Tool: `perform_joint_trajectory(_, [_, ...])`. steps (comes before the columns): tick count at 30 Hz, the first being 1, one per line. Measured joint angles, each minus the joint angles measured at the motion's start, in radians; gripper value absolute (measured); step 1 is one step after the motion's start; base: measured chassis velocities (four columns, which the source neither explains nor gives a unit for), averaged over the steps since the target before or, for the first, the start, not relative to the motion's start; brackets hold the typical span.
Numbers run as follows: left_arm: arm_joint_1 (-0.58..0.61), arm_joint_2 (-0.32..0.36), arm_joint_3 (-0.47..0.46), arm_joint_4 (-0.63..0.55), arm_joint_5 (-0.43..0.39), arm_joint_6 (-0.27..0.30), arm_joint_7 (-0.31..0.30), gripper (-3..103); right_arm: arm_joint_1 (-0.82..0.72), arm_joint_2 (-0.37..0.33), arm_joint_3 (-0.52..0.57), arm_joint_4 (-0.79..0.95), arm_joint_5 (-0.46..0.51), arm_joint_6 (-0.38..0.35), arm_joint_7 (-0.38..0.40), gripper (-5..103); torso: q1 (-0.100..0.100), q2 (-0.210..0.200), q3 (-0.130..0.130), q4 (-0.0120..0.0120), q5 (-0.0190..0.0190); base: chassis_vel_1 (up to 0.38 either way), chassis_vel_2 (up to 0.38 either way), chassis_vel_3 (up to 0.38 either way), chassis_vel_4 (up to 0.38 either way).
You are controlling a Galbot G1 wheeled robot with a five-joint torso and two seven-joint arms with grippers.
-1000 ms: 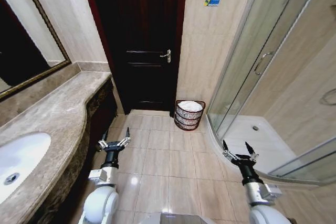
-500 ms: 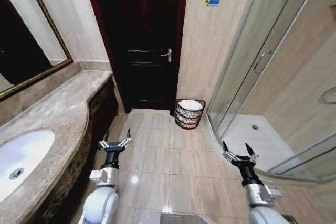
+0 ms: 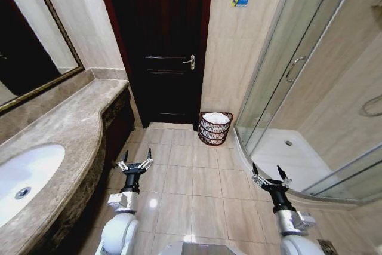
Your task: Discard the used towel into the hamper.
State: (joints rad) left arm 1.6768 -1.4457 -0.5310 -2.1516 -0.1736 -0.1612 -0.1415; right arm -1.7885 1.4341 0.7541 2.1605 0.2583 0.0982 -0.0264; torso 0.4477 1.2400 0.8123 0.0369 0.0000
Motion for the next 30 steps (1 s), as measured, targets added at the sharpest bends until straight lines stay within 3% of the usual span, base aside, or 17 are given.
perform_joint_trajectory(12, [-0.011,0.005,0.000,0.003,0.010,0.028,0.003,100,0.015,0.013,0.009,0.001,-0.001,0.002,0.007,100,0.000,0.000,0.000,0.0000,0.0000,0.000,0.000,0.000,0.000])
perform_joint_trajectory(22, [-0.010,0.002,0.014,0.003,-0.003,0.020,-0.017,100,0.010,0.105,0.061,0.023,-0.007,0.010,0.016,100,0.000,0.000,0.000,0.0000,0.0000,0.000,0.000,0.000,0.000])
perform_joint_trajectory(28, [-0.006,-0.003,0.049,0.028,0.042,0.031,-0.042,100,0.005,0.148,0.024,-0.052,-0.168,0.117,0.019,100,0.000,0.000,0.000,0.0000,0.0001,0.000,0.000,0.000,0.000])
perform_joint_trajectory(30, [-0.005,-0.005,0.051,0.034,0.045,0.030,-0.035,100,0.002,0.150,0.016,-0.054,-0.170,0.119,0.020,100,0.000,0.000,0.000,0.0000,0.0000,0.000,0.000,0.000,0.000])
